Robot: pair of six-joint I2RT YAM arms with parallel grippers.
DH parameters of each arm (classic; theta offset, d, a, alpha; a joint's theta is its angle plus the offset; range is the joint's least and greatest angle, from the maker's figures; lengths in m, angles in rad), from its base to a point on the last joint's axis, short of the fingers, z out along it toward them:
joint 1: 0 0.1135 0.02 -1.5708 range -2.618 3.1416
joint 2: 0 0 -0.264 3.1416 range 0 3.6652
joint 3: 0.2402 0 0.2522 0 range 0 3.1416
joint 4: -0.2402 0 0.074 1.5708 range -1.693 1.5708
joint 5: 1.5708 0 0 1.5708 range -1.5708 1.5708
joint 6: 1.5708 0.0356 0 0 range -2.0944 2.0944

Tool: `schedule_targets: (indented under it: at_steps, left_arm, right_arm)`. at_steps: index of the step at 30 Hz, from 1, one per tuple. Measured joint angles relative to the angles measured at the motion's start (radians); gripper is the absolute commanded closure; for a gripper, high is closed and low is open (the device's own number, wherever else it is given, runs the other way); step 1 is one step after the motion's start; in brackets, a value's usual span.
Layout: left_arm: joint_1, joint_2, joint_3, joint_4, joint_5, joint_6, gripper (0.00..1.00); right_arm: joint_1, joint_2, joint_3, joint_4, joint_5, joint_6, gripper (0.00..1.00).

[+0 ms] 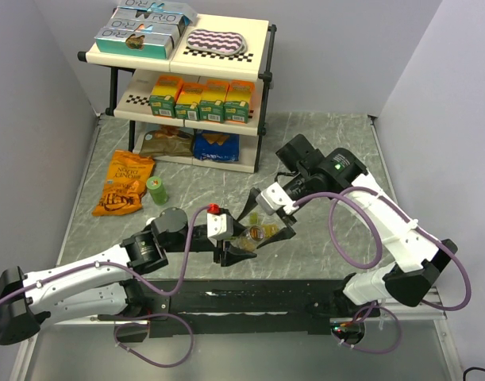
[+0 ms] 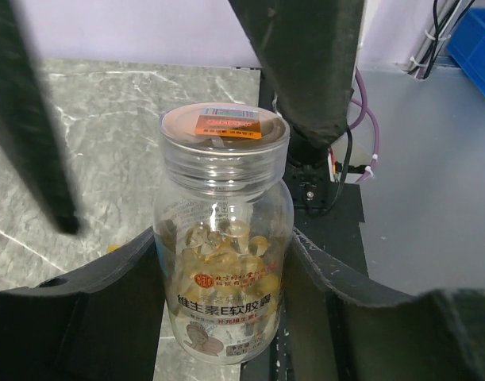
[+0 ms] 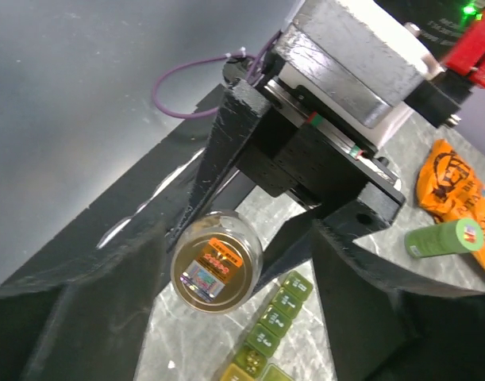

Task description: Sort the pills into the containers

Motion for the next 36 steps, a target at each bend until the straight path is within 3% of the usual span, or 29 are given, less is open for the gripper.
schedule_targets:
  at_steps: [3,13,21,27,36]
  left_arm:
    - [0.002,0.002,0.002,-0.002,0.008,0.0,0.99]
    - [0.014,-0.017,0.002,-0.011,0.008,0.0,0.99]
    - [0.019,-0.032,0.002,-0.023,0.007,0.0,0.99]
    - [0.008,-0.053,-0.018,-0.021,-0.139,-0.001,0.99]
    - [-0.008,0.042,-0.029,0.104,-0.573,0.016,0.99]
  right_arm:
    - [0.009,-0.001,0.0,-0.004,0.007,0.01,0.33]
    - [0.012,-0.01,-0.022,-0.011,0.053,0.041,0.37]
    - [0.011,-0.028,-0.048,0.018,0.076,0.103,0.67]
    - [0.008,-0.093,-0.146,0.267,0.16,0.428,0.69]
    - [-0.082,-0.104,-0.294,0.727,0.308,1.041,0.68]
